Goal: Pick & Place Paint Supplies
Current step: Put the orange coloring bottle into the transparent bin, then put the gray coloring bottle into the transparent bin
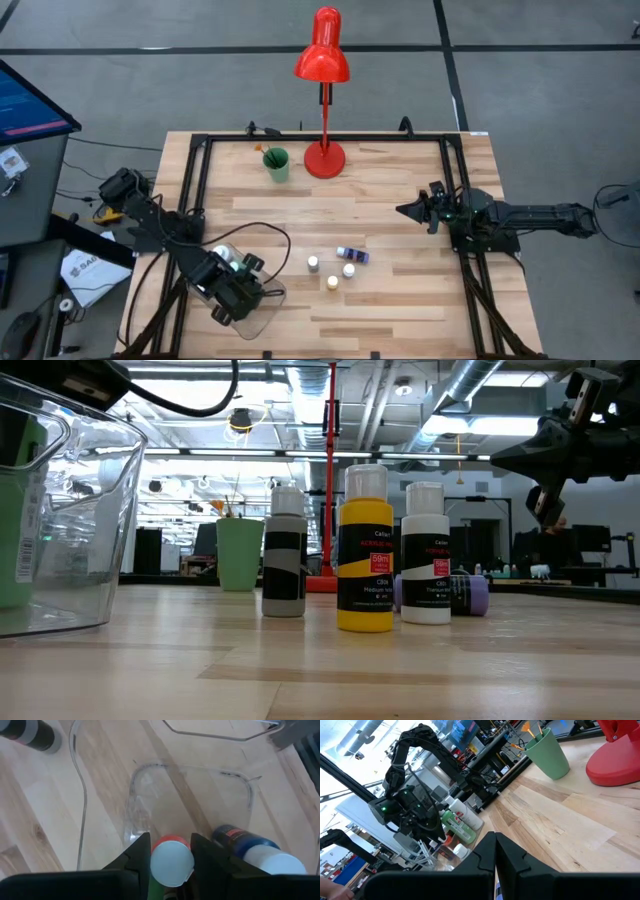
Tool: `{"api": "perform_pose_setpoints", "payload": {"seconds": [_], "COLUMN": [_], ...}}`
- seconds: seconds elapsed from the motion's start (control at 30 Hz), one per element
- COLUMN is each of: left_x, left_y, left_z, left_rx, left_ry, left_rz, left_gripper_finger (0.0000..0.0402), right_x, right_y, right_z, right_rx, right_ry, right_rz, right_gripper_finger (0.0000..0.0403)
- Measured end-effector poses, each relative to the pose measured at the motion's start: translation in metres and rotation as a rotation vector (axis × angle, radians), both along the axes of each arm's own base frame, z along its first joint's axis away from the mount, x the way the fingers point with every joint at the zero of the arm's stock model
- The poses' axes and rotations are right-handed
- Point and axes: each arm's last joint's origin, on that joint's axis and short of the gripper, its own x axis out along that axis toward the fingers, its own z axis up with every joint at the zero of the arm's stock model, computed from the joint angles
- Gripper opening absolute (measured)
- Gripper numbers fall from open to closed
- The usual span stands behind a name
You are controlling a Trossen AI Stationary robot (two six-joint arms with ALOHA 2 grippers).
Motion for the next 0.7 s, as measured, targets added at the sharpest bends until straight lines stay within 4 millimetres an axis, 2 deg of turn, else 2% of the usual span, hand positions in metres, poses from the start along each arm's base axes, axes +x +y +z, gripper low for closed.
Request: {"api": "perform_pose_setpoints", "payload": {"seconds": [0.3, 0.5, 0.7], "left_x": [-0.0005, -0.0021, -0.0045], "left_y": [-0.0003, 0.0008, 0.0029], "left_z": [-0.0001, -0.0009, 0.0071], "left_rx": [-0.016, -0.014, -0.041], "left_ry": [0.015, 0.029, 0.004], "left_rz": [0.0, 0.0, 0.013], "left_gripper_finger": [0.0112, 0.0149, 0.0174], "right_x": [0.0, 0.0, 0.0], "right_y": [0.0, 0.0, 0.0], "right_z": [0.0, -0.0001, 0.0], "right_rx": [0.0, 0.0, 0.0], "right_ry": [0.0, 0.0, 0.0], "right_rz": [0.0, 0.0, 0.0], "right_gripper_finger": [0.0, 0.0, 0.0]}}
